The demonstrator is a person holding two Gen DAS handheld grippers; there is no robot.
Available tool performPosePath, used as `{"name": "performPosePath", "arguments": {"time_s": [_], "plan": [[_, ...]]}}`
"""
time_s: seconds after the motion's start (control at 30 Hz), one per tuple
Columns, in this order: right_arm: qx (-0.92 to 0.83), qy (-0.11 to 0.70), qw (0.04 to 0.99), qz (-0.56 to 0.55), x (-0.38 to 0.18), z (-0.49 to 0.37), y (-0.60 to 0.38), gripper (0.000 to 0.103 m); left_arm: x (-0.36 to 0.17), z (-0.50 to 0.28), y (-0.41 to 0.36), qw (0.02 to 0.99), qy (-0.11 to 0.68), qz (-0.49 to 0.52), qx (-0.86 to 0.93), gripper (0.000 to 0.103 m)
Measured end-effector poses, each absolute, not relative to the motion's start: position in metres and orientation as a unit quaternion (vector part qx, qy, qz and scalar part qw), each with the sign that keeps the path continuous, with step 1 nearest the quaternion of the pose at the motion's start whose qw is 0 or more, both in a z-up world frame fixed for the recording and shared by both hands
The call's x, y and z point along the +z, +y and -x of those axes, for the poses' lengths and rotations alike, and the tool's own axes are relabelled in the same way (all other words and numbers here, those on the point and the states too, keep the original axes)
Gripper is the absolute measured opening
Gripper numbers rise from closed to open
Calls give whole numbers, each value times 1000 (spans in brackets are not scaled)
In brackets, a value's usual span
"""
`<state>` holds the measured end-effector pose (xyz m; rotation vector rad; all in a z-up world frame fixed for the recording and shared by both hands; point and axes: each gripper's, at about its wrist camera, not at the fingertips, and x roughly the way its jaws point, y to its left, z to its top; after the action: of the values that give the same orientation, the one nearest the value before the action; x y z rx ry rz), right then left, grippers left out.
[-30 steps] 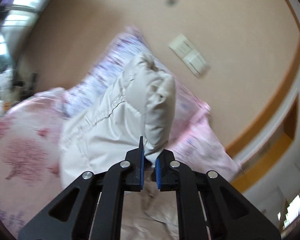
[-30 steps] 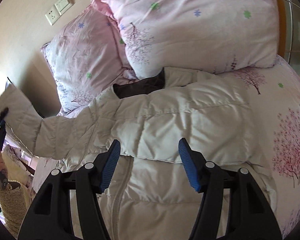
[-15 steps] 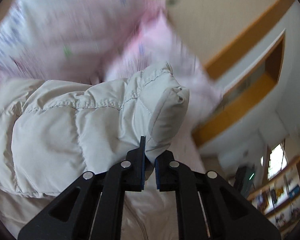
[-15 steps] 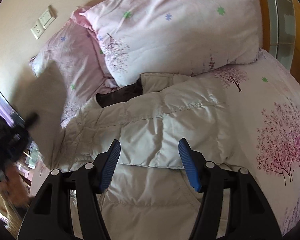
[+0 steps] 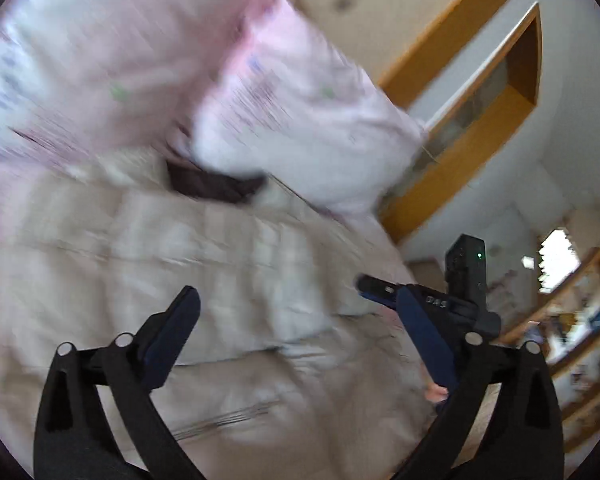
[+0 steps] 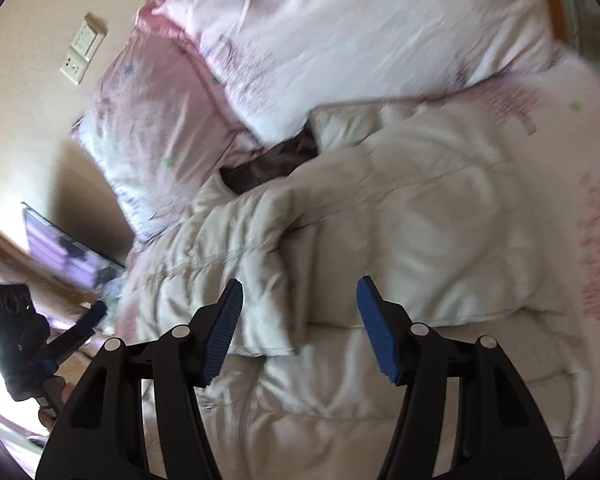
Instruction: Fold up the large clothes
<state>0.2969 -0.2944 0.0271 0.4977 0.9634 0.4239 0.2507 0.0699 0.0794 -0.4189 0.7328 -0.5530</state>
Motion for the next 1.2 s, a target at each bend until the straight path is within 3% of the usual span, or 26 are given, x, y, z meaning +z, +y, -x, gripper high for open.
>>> {"name": "performPosePath", "arguments": {"time_s": [0.23,0.37,0.43,0.6,0.8,0.83,0.93,0.97,1.1,1.2], "plan": [[224,516,789,-248,-10,-320,-263,50,64,-196,152,938,325,96,-79,101],[233,522,785,-239,-17,-323,-249,14,41,-191,185,934,347,81,-3,101],[241,489,808,-224,0,-319,-244,11,35,-190,200,932,351,90,18,101],[220,392,871,-200,51,-309,-250,10,26,-178,212,942,322,91,32,101],[139,504,828,-203,-16,-326,-262,13,14,-187,200,935,348,69,-1,101],[138,504,827,-206,-18,-325,-264,16,12,-188,201,933,353,71,-3,101],[115,491,844,-186,-2,-317,-269,41,8,-186,201,936,346,66,-6,101],[102,469,859,-176,8,-311,-272,43,7,-184,200,938,342,61,-6,101],[119,391,903,-132,40,-288,-270,39,1,-181,200,935,348,60,-13,101],[159,407,891,-122,36,-297,-258,27,-7,-186,205,923,375,89,-24,101]]}}
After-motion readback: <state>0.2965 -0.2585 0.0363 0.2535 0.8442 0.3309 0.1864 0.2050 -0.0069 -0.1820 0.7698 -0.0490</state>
